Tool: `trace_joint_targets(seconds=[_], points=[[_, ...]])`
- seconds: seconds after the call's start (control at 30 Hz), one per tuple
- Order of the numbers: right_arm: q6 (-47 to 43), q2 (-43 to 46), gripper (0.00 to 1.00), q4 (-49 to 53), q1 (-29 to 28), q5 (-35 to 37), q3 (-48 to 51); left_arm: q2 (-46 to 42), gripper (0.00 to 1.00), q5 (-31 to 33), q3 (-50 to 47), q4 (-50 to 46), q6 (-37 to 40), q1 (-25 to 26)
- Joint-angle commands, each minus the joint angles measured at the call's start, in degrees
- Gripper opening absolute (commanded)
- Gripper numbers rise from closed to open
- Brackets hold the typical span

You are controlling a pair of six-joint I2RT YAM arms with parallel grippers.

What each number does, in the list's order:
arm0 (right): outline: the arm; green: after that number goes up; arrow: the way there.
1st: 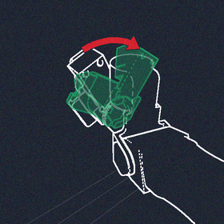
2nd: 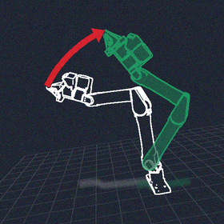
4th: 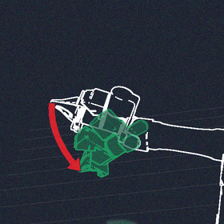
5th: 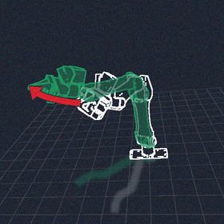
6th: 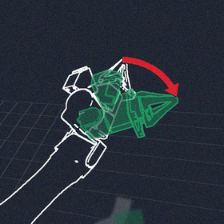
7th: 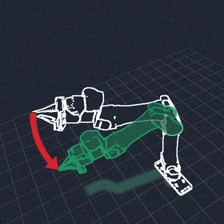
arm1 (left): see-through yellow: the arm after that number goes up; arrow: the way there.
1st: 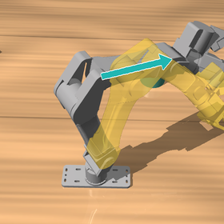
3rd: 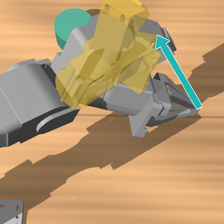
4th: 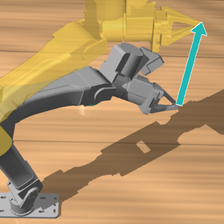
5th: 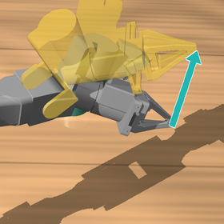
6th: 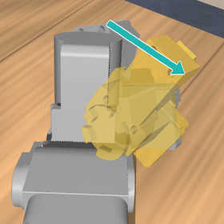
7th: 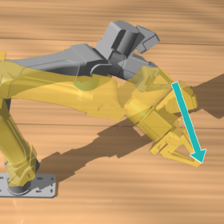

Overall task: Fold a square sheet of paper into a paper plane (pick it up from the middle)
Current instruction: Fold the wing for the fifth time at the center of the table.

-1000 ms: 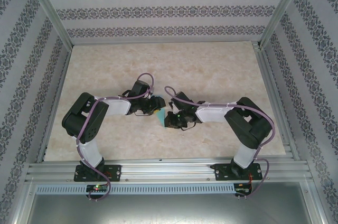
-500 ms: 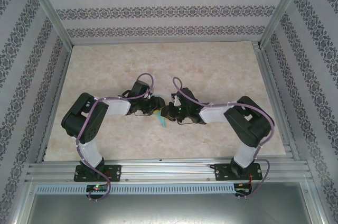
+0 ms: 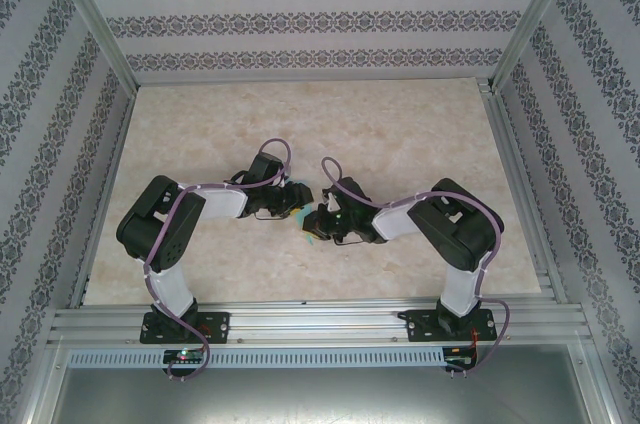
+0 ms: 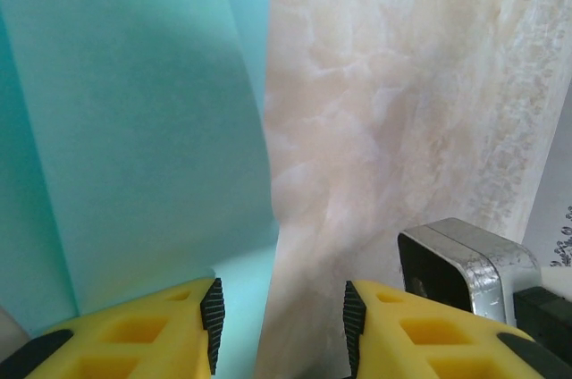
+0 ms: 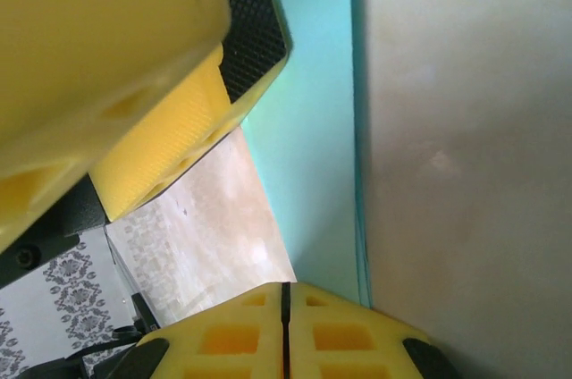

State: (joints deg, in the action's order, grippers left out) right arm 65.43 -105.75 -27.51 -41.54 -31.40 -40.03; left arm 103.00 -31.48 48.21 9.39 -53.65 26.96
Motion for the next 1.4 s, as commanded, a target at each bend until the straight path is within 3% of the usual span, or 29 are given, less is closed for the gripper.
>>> trace_joint_targets(seconds=[0.0,0.47,0.7,1.03,1.37], points=[[-1.49,0.03,0.09,5.78,-1.61,-1.26,2.41,0.88,0.44,3.19,-2.21,-5.6,-1.01,0.22],[-9.12,9.42,0.1,25.28,-3.28,3.62,3.07,1.9,0.42,3.72,-1.53,-7.2,-0.98,0.25],[-10.84,16.56,0.11,27.18,-2.86,7.05,-1.12,1.81,0.43,2.93,-1.61,-7.04,-0.67,0.28],[-6.02,5.86,0.12,17.35,-3.19,6.81,-10.61,1.64,0.43,2.19,-1.16,-7.13,-0.67,0.26],[-6.19,-0.16,0.1,17.84,-1.76,7.52,-6.71,1.15,0.43,1.6,-1.09,-6.93,-0.76,0.25]])
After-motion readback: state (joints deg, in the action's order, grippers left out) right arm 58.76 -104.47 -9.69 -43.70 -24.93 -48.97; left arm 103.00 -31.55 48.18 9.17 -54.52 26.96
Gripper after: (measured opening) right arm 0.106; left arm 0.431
